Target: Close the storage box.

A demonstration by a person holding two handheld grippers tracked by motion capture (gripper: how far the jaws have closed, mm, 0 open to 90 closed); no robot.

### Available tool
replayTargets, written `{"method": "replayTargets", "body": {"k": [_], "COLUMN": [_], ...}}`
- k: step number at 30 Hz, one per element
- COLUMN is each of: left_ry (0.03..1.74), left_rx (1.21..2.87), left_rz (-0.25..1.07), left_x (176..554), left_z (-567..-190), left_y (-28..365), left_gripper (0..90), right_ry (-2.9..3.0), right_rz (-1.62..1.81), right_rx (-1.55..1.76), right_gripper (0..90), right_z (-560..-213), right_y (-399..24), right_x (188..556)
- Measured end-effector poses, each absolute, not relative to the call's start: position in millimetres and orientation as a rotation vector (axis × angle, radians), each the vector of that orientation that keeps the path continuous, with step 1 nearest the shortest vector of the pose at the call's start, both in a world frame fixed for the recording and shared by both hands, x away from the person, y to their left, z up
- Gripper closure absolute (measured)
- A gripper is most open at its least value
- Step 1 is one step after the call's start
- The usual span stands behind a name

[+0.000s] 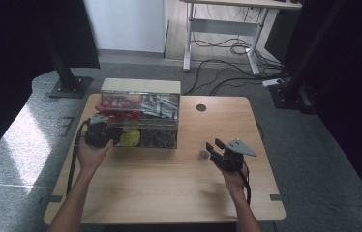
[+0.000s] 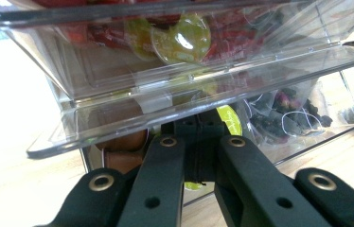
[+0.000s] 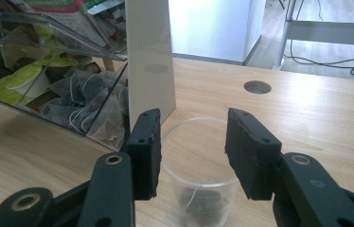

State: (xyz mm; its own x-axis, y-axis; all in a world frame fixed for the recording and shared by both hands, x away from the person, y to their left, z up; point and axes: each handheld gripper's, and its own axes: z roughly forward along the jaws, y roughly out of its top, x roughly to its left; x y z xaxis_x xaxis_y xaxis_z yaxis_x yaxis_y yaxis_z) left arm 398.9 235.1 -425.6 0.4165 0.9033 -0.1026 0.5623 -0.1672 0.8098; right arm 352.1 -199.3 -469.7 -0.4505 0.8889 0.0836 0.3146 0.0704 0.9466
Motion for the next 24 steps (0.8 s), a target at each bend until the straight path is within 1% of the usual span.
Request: {"method": "replayTargets", "body": {"k": [12, 24], "left_ry": [1.257, 1.262], "left_rx": [1.830, 1.843], "left_rz": [0.496, 0.482], "left_x": [393.6, 389.6], "left_z": [-431.1, -440.4], "left_y": [238.4, 239.2], "left_gripper": [90.0, 90.0], "right_ry": [1.817, 1.826], "right_rz": [1.438, 1.434], "right_rx": [1.232, 1.249], "right_gripper": [55.4, 54.6], "right_z": [-476.4, -482.7], "right_y": [-206.8, -209.1], "right_x": [347.8, 344.9]}}
